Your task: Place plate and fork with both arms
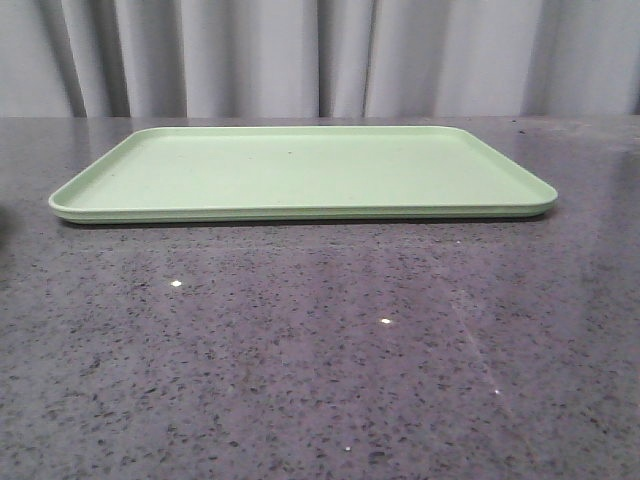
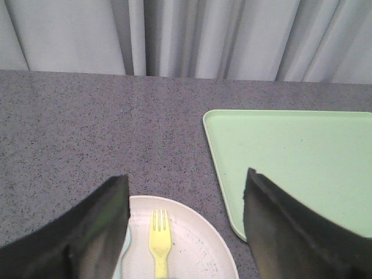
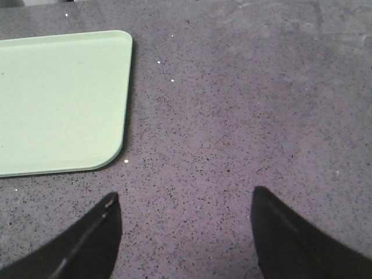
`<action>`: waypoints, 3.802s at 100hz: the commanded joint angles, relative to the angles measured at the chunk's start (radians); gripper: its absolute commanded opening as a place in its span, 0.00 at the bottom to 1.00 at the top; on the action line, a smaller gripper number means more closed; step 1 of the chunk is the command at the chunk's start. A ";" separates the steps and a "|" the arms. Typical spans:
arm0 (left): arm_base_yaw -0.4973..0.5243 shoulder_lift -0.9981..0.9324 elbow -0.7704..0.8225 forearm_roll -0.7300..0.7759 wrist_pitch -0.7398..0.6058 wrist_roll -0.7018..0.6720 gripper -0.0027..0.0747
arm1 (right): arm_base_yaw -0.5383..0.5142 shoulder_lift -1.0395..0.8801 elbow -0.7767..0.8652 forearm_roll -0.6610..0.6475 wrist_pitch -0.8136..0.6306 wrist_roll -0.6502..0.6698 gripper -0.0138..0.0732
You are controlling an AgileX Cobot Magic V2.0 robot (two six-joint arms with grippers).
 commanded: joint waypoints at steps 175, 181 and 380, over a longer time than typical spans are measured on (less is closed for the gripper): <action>0.211 0.400 -0.032 0.480 0.010 -0.255 0.51 | 0.003 0.011 -0.037 0.000 -0.087 -0.003 0.73; 0.211 0.431 -0.032 0.480 0.015 -0.255 0.51 | 0.003 0.011 -0.037 0.000 -0.087 -0.003 0.73; 0.211 0.646 -0.032 0.432 0.125 -0.245 0.01 | 0.003 0.011 -0.037 0.000 -0.079 -0.003 0.73</action>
